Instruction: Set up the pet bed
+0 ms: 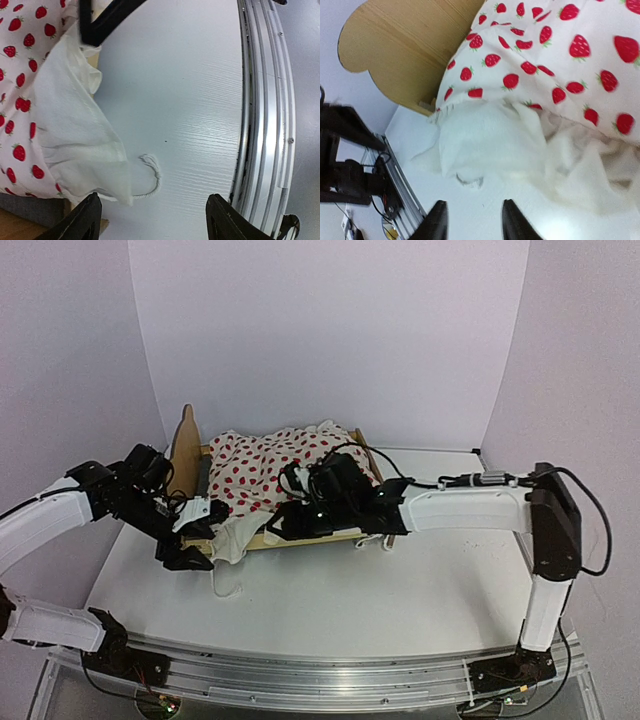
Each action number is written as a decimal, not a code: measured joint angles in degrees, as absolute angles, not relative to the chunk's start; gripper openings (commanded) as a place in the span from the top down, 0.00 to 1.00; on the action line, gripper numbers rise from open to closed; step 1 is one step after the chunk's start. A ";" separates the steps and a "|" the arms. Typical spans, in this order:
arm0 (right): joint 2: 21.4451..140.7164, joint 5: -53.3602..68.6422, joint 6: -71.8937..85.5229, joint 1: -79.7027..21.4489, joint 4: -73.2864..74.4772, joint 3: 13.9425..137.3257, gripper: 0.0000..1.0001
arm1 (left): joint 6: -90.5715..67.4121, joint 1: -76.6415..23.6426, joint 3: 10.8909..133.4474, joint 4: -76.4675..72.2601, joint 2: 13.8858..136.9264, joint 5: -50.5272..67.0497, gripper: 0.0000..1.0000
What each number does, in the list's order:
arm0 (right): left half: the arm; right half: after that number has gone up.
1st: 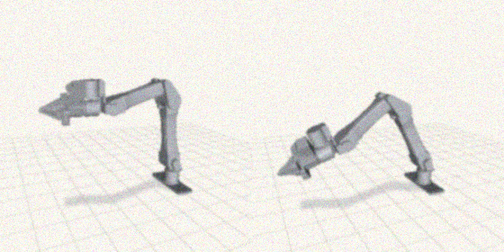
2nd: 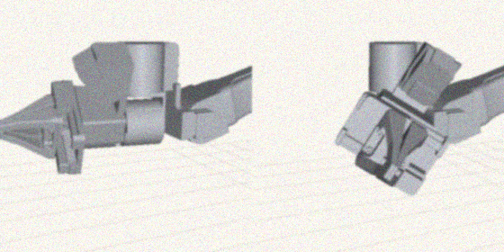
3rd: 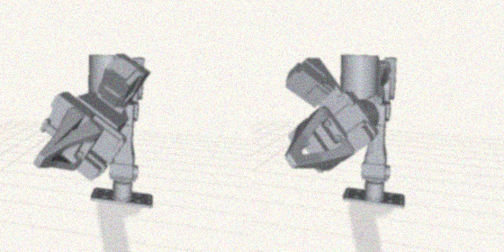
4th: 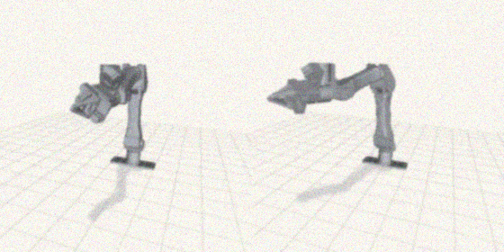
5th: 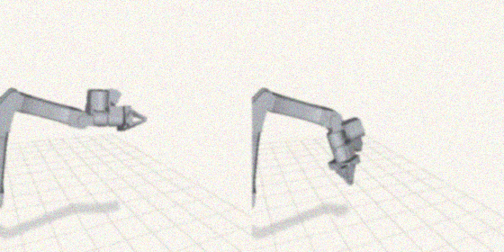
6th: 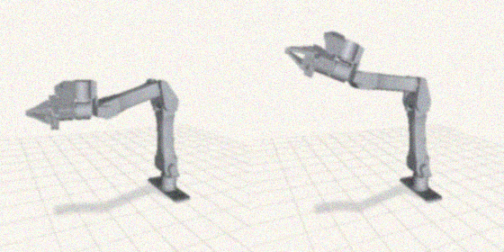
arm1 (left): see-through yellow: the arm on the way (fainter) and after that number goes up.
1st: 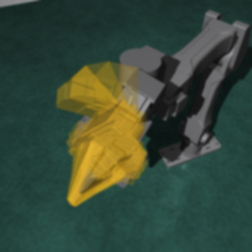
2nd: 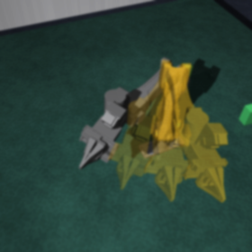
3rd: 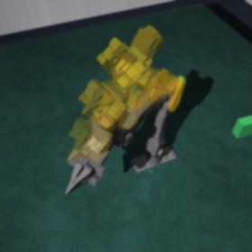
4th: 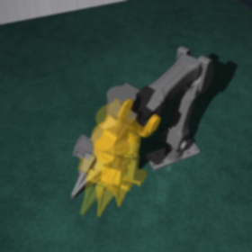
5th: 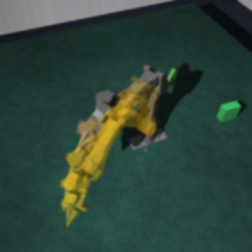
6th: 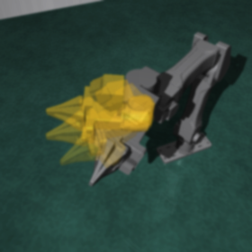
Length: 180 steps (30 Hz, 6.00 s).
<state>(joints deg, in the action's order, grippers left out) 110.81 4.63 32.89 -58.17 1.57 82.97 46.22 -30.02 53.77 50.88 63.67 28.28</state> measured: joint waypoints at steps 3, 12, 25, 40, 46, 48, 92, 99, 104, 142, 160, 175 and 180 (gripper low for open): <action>103.39 1.79 29.61 -57.91 11.02 81.32 0.32 | 44.92 -30.02 57.85 48.93 67.80 25.52 0.22; 88.15 -10.98 26.93 -41.03 27.38 76.08 0.34 | 41.46 -30.02 59.99 38.67 77.60 14.87 0.14; 97.71 -8.71 22.31 -36.65 33.16 74.24 0.93 | 40.00 -30.28 59.98 36.66 82.99 11.36 1.00; 98.04 -4.55 20.35 -32.45 32.76 74.50 1.00 | 47.67 -29.77 55.52 36.39 76.03 -0.84 1.00; 98.04 -1.99 19.73 -32.07 32.73 76.21 0.77 | 48.28 -29.82 54.97 37.15 76.03 -1.38 0.78; 98.04 -1.31 19.78 -31.71 32.92 76.43 0.70 | 49.13 -29.71 55.21 39.29 76.03 0.28 0.62; 93.85 8.10 9.46 -58.33 2.37 60.16 0.58 | 43.35 -32.28 63.69 40.83 94.60 7.64 0.99; 104.25 2.31 5.29 -64.35 -15.19 59.11 0.57 | 40.22 -34.47 72.79 51.67 98.51 11.45 1.00; 113.13 -3.25 1.86 -68.18 -32.00 59.32 0.57 | 35.20 -34.64 82.83 58.68 99.61 15.79 1.00; 131.02 -21.02 6.11 -68.23 -51.88 68.38 1.00 | 29.49 -37.19 85.21 56.25 103.61 16.41 0.98; 130.69 -11.26 17.10 -66.24 -23.94 76.27 1.00 | 33.86 -33.88 82.03 47.28 105.98 18.56 0.23; 117.65 3.08 23.21 -66.44 -6.97 69.64 1.00 | 38.97 -33.28 89.14 58.63 96.90 29.23 0.35; 117.62 8.51 25.22 -66.54 -5.63 70.46 1.00 | 44.85 -33.26 83.88 60.93 92.41 32.91 0.42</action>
